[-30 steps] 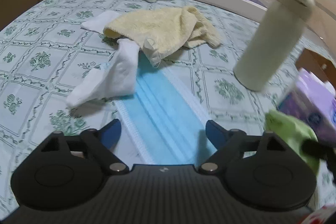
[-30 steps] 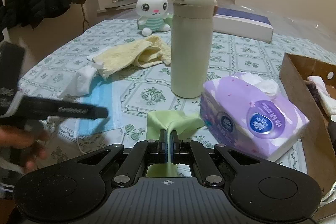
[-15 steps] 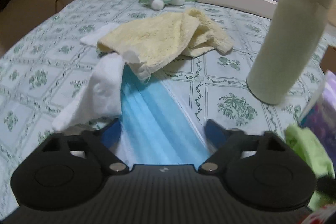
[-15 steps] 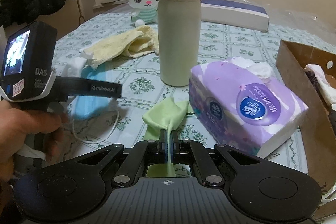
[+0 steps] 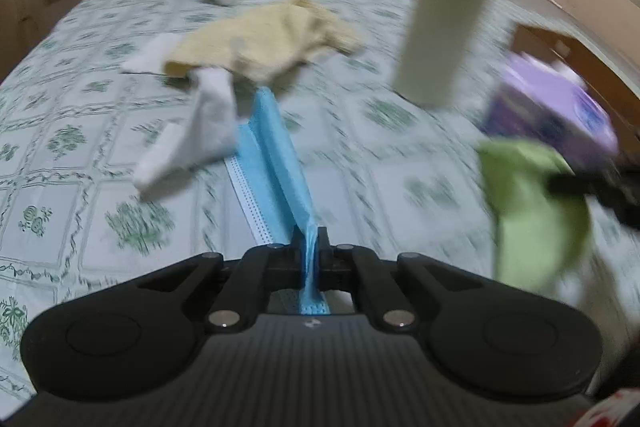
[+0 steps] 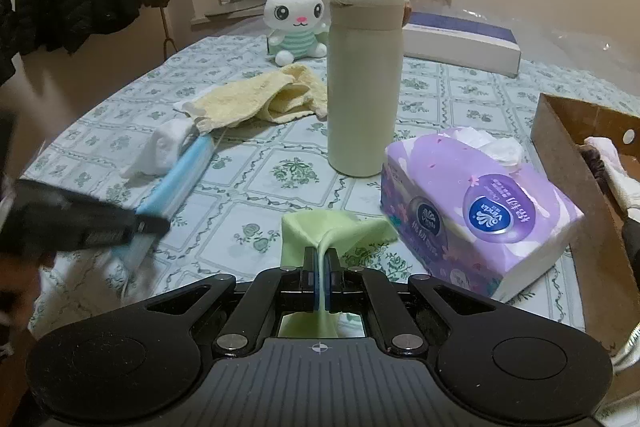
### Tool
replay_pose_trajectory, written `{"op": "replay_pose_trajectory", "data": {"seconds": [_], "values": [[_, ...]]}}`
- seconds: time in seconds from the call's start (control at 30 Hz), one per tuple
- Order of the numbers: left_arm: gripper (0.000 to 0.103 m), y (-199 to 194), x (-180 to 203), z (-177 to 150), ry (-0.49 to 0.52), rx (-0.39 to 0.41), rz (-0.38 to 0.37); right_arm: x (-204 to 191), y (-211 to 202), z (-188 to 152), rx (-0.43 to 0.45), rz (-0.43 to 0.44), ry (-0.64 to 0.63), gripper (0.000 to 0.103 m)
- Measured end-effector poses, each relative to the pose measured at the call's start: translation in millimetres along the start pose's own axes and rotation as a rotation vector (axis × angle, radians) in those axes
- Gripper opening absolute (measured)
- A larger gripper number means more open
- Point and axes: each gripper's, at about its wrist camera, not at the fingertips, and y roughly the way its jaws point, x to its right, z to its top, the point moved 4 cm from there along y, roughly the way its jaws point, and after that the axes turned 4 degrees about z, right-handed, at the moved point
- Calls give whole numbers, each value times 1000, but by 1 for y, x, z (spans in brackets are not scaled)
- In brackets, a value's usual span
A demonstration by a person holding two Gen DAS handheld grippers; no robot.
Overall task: Organize soft objects
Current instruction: 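Grasp the blue face mask with the left tool while the right tool holds the green cloth, then carry the blue mask and green cloth over the cardboard box with both tools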
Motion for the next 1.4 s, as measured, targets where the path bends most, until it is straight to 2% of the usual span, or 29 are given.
{"op": "replay_pose_trajectory", "data": {"seconds": [0.1, 0.17, 0.2, 0.23, 0.27, 0.3, 0.5, 0.6, 0.67, 0.73, 0.8, 1.0, 1.13, 1.4], "values": [[4, -13, 2, -12, 44, -13, -10, -4, -7, -1, 2, 0, -4, 2], [13, -19, -2, -15, 35, -6, 20, -7, -11, -3, 2, -2, -6, 2], [14, -20, -4, -15, 25, 1, 30, -8, -12, -3, 2, -2, -7, 2], [20, -21, -7, -14, 10, 6, 40, -9, -13, -4, 2, -3, -8, 2], [31, -19, -9, -12, -6, 9, 51, -9, -14, -5, 2, -3, -7, 2], [36, -16, -12, -9, -15, 10, 64, -10, -14, -5, 1, -3, -5, 2], [48, 8, -15, 5, 5, 6, 125, -11, -12, -4, -2, -2, -1, 2], [61, 14, -17, 9, 32, 11, 152, -9, -9, -4, -5, -5, 3, 2], [75, 16, -18, 11, 56, 9, 146, -7, -7, -4, -9, -6, 6, 2], [81, 19, -21, 11, 81, -6, 125, -6, -5, -4, -10, -7, 9, 2], [81, 21, -26, 11, 85, -26, 80, -4, -4, -4, -11, -8, 11, 2], [79, 18, -21, 10, 117, -54, 11, -4, 2, -5, -18, -6, 13, 2], [87, 19, -9, 9, 137, -61, -48, -5, 3, -5, -18, -4, 15, 2], [88, 13, 8, 11, 181, -39, -142, -3, 1, -4, -16, -14, 15, 2]]}}
